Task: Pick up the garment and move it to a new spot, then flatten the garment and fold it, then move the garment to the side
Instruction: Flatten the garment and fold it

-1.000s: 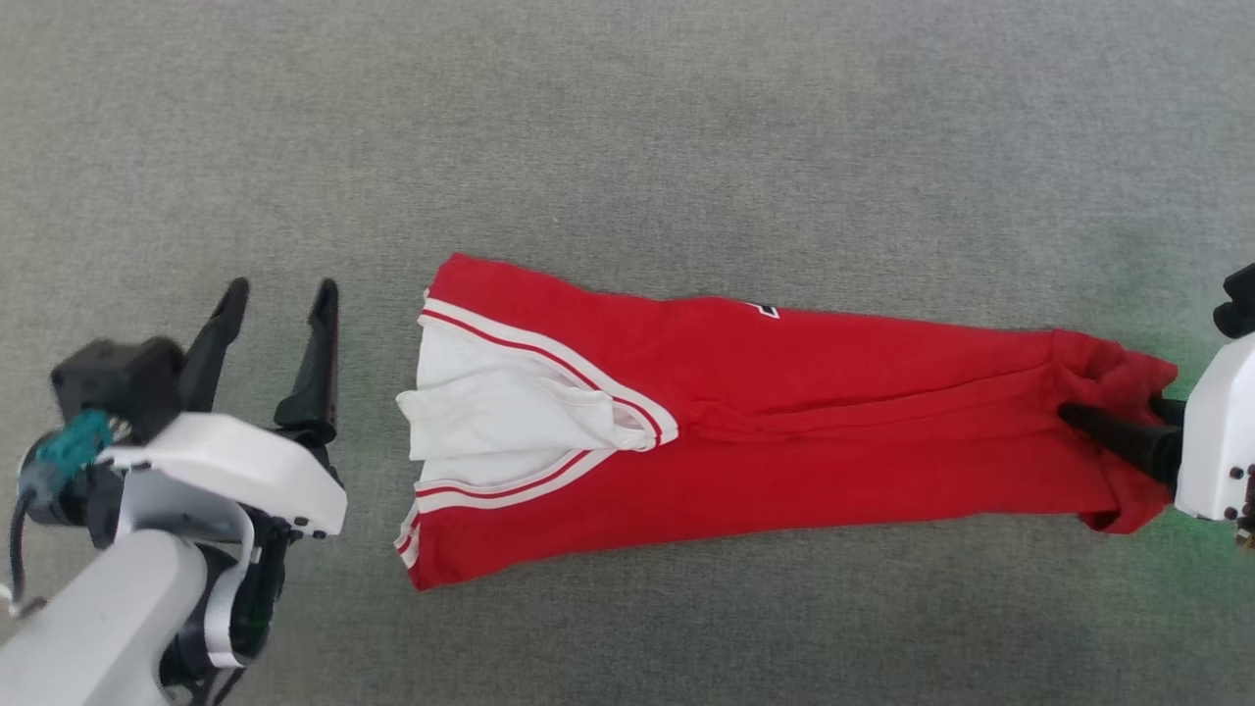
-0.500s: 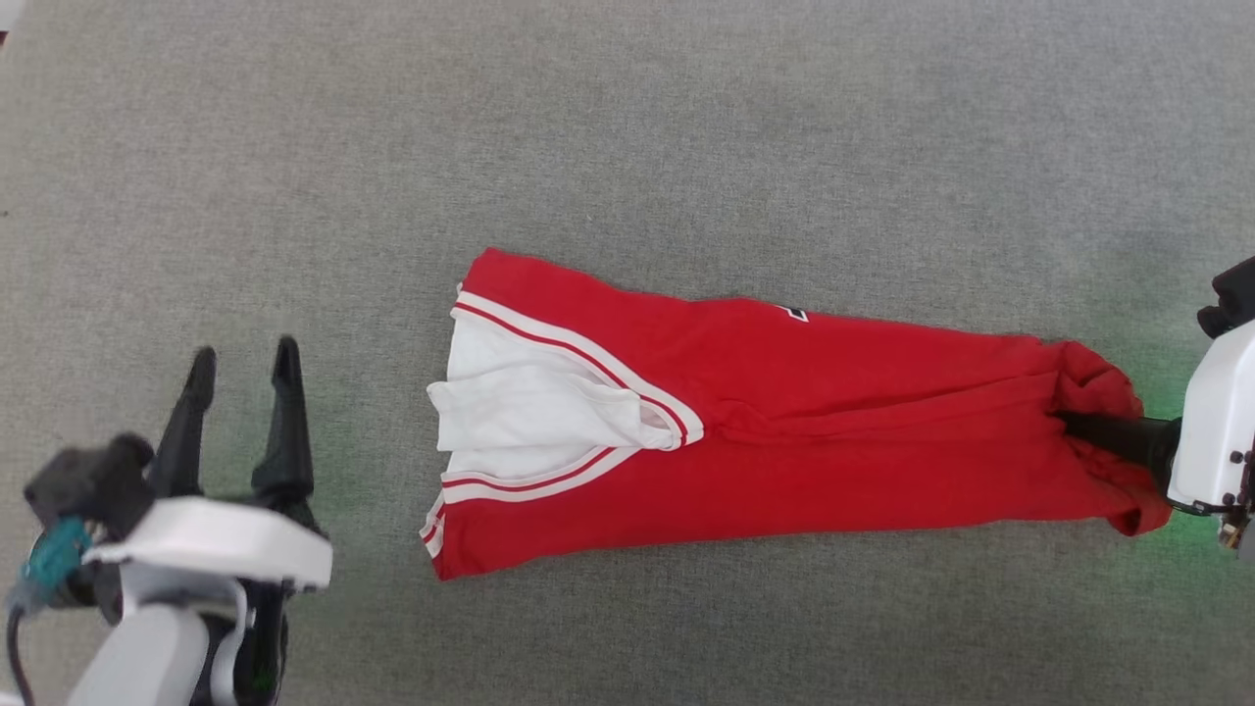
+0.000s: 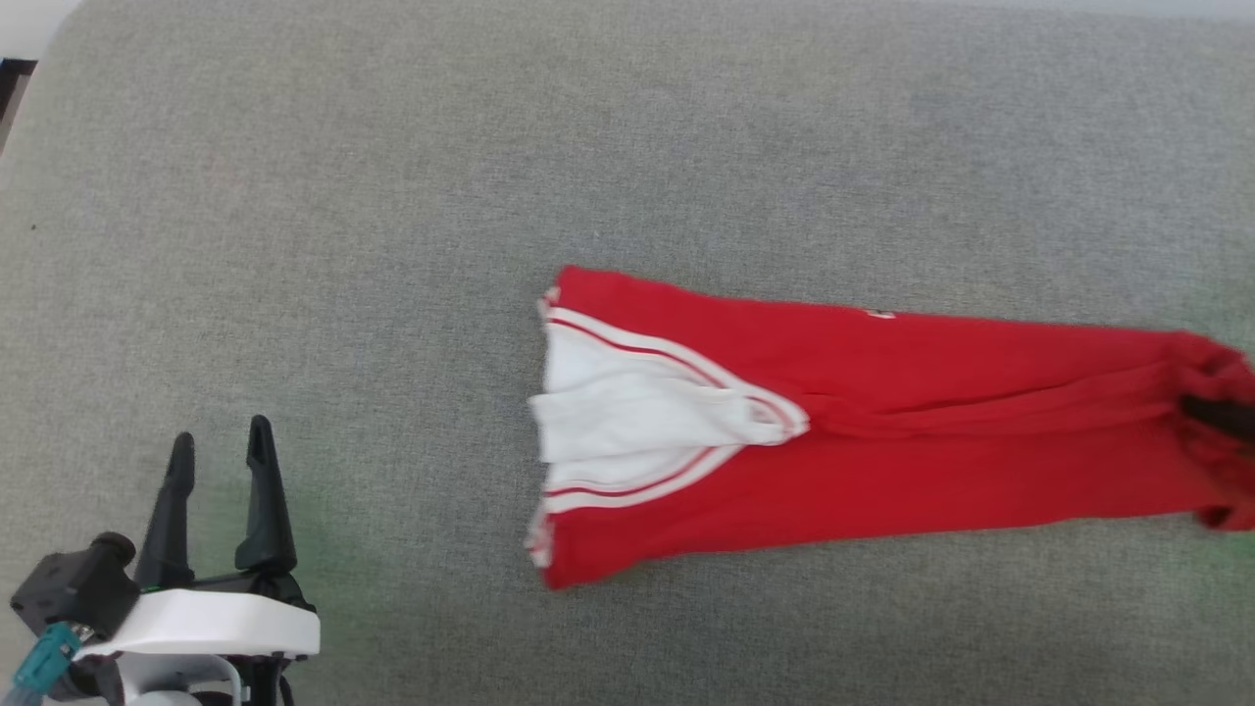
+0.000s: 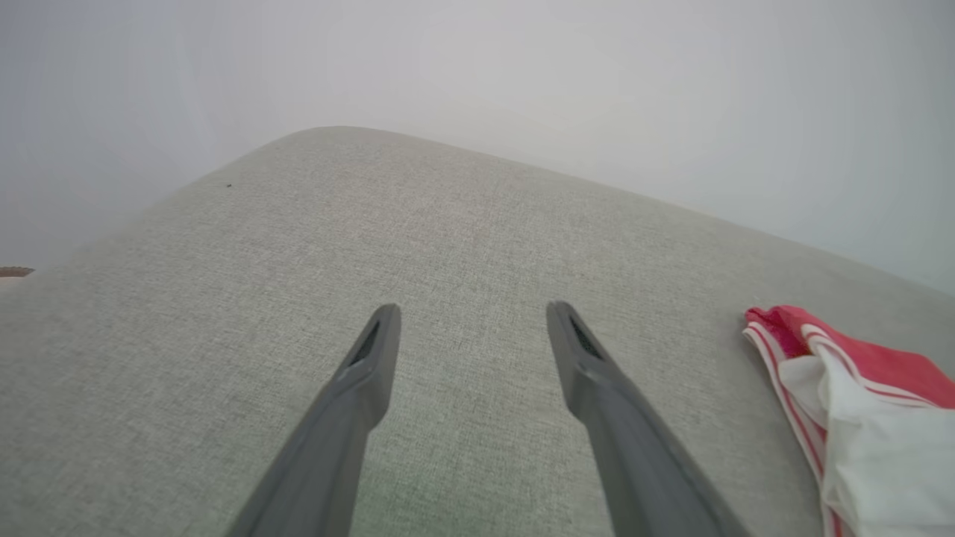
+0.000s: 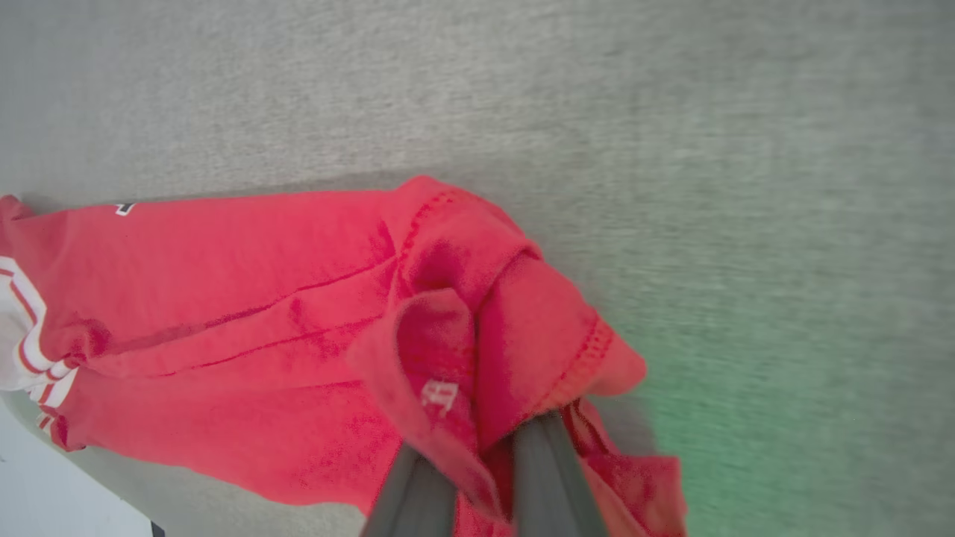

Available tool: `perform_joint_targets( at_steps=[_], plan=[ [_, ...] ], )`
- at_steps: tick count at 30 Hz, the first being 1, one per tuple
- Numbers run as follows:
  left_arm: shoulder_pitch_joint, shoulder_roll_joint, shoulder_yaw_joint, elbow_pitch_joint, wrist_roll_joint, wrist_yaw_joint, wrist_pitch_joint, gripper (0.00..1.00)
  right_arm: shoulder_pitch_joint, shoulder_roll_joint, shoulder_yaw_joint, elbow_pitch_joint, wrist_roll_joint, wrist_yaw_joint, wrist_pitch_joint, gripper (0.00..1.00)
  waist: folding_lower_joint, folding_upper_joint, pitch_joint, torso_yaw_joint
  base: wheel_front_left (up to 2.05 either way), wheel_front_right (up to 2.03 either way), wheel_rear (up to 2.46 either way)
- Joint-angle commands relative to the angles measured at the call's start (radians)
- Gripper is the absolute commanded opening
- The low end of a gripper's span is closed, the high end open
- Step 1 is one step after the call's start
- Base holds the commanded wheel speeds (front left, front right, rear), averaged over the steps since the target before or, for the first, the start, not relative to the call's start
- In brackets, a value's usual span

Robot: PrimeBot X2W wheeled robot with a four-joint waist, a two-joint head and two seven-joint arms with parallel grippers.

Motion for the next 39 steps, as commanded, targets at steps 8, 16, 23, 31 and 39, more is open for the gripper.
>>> perform_joint_targets(
  at_steps=[8,16,23,31,39],
  plan=[
    [-0.013,-0.053,0.023,0.023,0.039,-0.04,-0.006,1.0,-0.058,-0.066,-0.066,0.149,-0.087,-0.001,-0.079,0.0,0.0,-0.0001,-0.017,-0.019,0.0,0.0,0.0],
    [-0.026,-0.008,-0.053,-0.001,0.0,-0.04,-0.006,1.0,-0.133,-0.09,-0.033,0.273,-0.155,-0.001,-0.152,0.0,0.0,-0.0001,-0.03,-0.058,0.0,0.0,0.0],
    [-0.03,0.014,-0.07,0.019,-0.011,-0.041,-0.006,1.0,-0.16,-0.065,0.03,0.231,-0.085,0.0,-0.135,0.0,0.0,-0.0001,-0.045,-0.092,0.0,0.0,0.0],
    [-0.019,0.013,-0.071,0.028,-0.02,-0.041,-0.006,1.0,-0.082,-0.008,0.108,-0.049,0.08,0.0,-0.065,0.0,0.0,-0.0001,-0.066,-0.098,0.0,0.0,0.0],
    [-0.047,0.001,-0.11,0.043,-0.031,-0.041,-0.006,1.0,-0.07,0.069,0.231,-0.216,0.094,0.0,-0.048,0.0,0.0,-0.0001,-0.067,-0.042,0.0,0.0,0.0]
  ],
)
